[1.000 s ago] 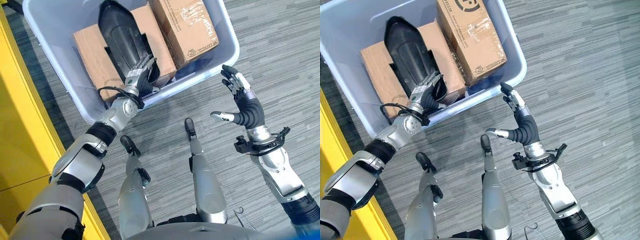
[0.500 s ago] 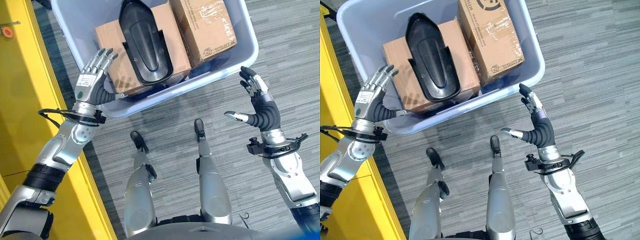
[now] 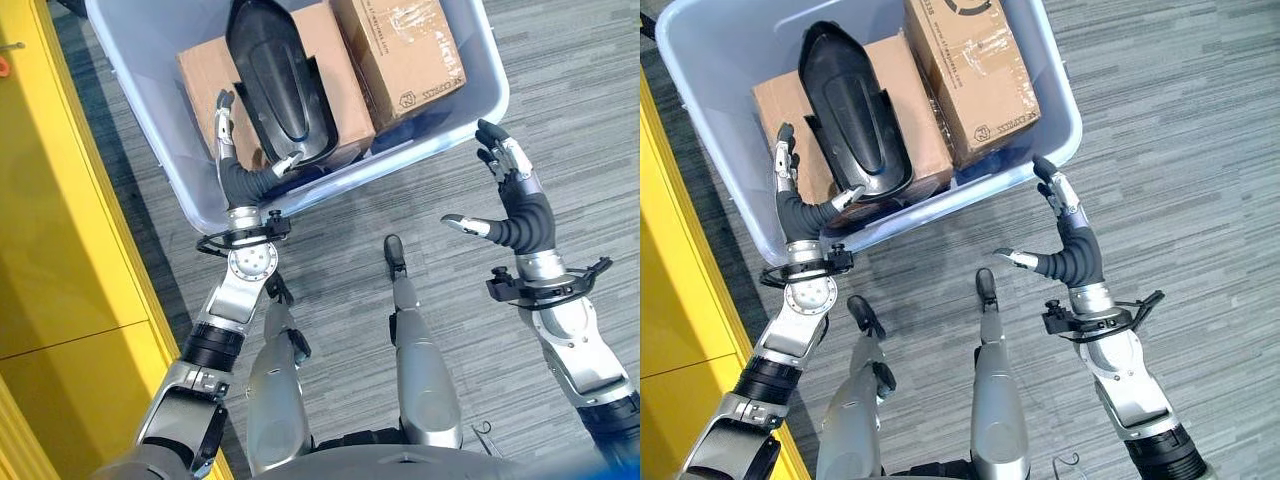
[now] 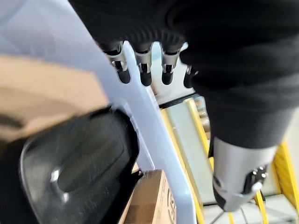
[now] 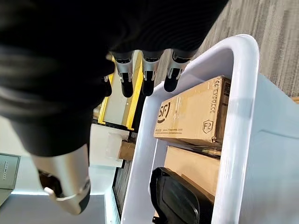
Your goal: Move parts from the plastic box to the shelf.
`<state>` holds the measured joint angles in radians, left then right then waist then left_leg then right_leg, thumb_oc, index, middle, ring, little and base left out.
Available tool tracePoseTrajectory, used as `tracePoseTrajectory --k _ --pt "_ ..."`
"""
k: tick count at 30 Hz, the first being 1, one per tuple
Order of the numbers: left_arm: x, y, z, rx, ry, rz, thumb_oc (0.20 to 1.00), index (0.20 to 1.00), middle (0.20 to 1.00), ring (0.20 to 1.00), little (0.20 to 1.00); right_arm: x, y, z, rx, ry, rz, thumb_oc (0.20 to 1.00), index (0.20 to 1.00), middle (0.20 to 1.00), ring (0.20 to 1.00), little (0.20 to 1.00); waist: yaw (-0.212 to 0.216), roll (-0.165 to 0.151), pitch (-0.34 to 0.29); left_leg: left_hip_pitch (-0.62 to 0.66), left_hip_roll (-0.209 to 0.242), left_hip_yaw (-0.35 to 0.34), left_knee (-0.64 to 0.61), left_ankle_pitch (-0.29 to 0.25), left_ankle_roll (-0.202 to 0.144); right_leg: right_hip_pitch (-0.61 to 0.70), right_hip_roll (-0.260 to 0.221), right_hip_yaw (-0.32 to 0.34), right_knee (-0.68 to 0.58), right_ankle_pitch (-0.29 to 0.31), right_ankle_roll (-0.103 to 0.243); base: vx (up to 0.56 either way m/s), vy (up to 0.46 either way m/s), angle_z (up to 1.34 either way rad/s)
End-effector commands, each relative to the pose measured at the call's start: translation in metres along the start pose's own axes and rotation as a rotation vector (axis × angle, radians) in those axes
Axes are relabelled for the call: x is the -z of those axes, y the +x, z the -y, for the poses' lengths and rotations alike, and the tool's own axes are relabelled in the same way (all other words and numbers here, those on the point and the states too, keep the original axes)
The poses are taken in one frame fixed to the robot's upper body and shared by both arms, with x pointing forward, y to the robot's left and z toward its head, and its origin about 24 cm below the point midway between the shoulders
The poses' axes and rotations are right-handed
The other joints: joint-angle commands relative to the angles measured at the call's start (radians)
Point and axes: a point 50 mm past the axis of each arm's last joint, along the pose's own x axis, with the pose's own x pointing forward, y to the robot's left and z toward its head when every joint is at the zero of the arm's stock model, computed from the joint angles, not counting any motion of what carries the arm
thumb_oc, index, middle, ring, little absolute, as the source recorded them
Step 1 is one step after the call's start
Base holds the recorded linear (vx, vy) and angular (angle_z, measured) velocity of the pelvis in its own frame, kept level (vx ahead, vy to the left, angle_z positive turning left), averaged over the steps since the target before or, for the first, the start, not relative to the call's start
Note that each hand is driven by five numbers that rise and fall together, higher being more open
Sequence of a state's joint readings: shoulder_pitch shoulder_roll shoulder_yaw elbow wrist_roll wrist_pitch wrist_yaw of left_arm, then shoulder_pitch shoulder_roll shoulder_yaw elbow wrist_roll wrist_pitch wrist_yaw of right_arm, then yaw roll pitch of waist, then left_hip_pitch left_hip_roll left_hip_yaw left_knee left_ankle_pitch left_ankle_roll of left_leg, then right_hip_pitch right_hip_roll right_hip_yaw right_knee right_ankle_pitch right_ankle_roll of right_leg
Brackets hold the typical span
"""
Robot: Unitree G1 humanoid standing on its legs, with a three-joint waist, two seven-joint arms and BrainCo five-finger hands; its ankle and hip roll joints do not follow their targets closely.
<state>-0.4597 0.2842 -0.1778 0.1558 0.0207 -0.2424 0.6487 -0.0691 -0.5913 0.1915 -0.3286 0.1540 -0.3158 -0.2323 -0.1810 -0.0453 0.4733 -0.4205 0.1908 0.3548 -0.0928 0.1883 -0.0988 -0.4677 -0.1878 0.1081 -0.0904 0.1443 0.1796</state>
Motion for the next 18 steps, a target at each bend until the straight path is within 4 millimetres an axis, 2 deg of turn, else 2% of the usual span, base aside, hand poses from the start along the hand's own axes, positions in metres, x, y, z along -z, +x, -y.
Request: tracePoseTrajectory --k 1,7,12,18 --pt "-0.006 0.023 -0.022 -0.094 -0.008 0.045 1.000 1.000 1.000 1.000 1.000 -0.013 0.010 0.006 0.074 -0.001 0.097 1.000 1.000 1.000 1.000 1.000 -0.002 -0.052 -0.001 0.038 0.045 -0.078 0.019 -0.014 -0.042 0.033 -0.021 -0.034 0.055 -0.013 0.013 0.00 0.000 0.00" --pt "0.003 0.039 -0.024 -0.244 -0.019 -0.029 1.000 1.000 1.000 1.000 1.000 -0.013 0.015 0.001 0.075 0.014 0.103 1.000 1.000 1.000 1.000 1.000 -0.011 -0.059 0.005 0.039 0.046 -0.071 0.018 -0.012 -0.043 0.022 -0.014 -0.028 0.061 -0.011 0.012 0.00 0.000 -0.02" --pt "0.013 0.046 -0.046 -0.398 0.008 -0.085 1.000 1.000 1.000 1.000 1.000 -0.013 0.016 -0.001 0.057 0.023 0.098 1.000 1.000 1.000 1.000 1.000 -0.015 -0.054 0.010 0.037 0.045 -0.071 0.018 -0.013 -0.044 0.013 -0.010 -0.024 0.066 -0.013 0.009 0.01 -0.003 -0.05" --pt "0.017 0.048 -0.055 -0.444 0.080 -0.100 1.000 1.000 1.000 1.000 1.000 -0.015 0.017 -0.002 0.039 0.028 0.102 1.000 1.000 1.000 1.000 1.000 -0.016 -0.043 0.010 0.030 0.042 -0.073 0.018 -0.014 -0.043 0.006 -0.009 -0.024 0.073 -0.019 0.004 0.00 0.000 0.00"
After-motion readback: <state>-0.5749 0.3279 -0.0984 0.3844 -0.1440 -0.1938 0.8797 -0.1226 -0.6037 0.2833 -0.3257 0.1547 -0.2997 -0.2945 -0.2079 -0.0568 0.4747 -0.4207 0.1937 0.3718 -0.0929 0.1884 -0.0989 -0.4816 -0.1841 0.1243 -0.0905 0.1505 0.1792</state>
